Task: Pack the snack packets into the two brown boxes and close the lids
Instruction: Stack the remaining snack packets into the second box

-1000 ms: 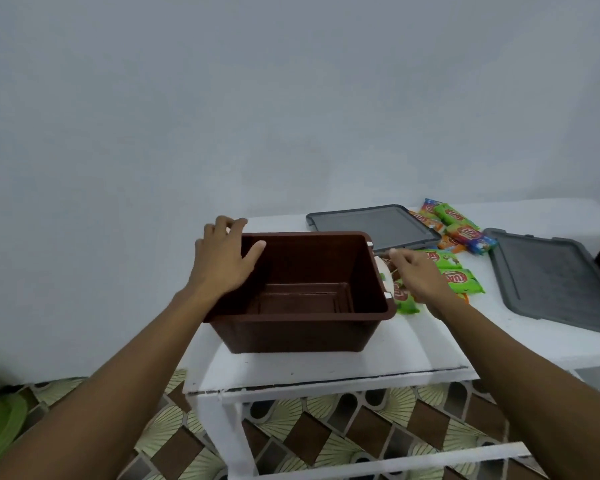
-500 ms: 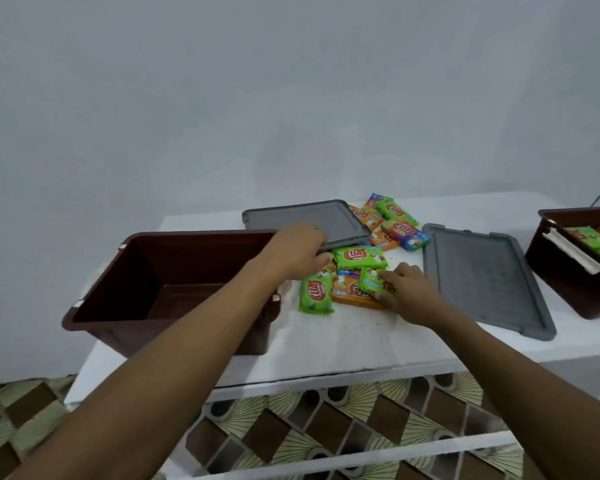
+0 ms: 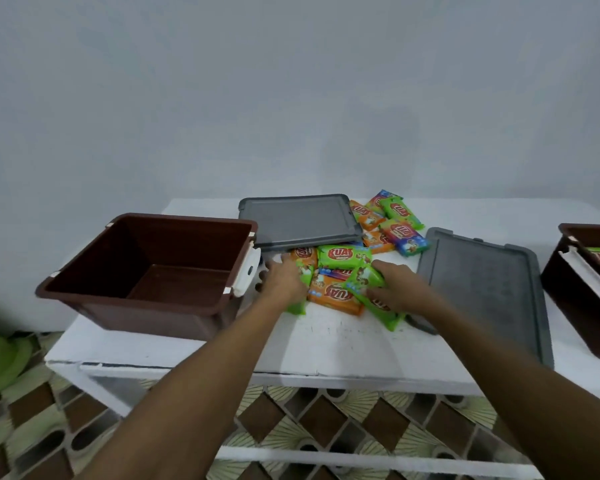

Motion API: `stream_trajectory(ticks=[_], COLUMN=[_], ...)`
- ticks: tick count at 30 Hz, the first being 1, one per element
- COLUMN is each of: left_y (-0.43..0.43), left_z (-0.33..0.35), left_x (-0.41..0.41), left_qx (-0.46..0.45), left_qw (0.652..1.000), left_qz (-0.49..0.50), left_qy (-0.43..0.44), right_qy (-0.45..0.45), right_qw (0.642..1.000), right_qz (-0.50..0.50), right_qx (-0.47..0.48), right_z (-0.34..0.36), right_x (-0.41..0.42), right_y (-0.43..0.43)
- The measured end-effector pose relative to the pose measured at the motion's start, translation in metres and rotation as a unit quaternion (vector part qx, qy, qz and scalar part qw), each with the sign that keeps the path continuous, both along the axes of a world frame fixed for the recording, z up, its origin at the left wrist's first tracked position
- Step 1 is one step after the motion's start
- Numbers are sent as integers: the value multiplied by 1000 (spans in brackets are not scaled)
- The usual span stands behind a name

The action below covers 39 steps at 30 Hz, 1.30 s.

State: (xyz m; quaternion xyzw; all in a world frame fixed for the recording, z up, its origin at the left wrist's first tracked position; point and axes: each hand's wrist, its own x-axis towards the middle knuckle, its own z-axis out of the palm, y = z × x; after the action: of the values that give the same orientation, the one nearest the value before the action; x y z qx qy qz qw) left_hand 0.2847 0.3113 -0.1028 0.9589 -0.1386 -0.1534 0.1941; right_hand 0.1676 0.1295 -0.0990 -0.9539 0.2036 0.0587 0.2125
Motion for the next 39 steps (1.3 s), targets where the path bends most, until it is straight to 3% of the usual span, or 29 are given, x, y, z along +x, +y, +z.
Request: stream_trajectory(ticks=[7,11,16,21,25,28,31,34,36,39], left_y=[-2,2,45,121,178,206,216,213,209,210], left_z=[34,77,123,143,145,139,120,99,85,66], left_x=[14,24,53,103,144,173,197,210,215,221], left_qx=[-159,-246,-230,-181,-128,-90,-50,12,57,117], left_qw=[987,964,959,968,972,966,955,935,918,898], left_qz=[-8,-37,-100,-130,-157,-205,-258,-324,-369,-410], left_qy=[3,96,130,118,122,132,140,141,132,110], right_qy=[-10,-19,-52,-53,-108,-122,-96,-38,8,70], right_qw=[996,957,912,899,880,894,934,979,984,979], right_qz=[4,-76,-85,-32,9,65,86,150,179,174], right_qx=[91,279,398,434,463,427,332,135,-6,-75], right_z=[20,42,70,97,125,141,142,126,113,94], right_x=[10,16,35,72,111,141,165,184,191,199], right_y=[-8,-6,12,57,105,143,179,207,220,230])
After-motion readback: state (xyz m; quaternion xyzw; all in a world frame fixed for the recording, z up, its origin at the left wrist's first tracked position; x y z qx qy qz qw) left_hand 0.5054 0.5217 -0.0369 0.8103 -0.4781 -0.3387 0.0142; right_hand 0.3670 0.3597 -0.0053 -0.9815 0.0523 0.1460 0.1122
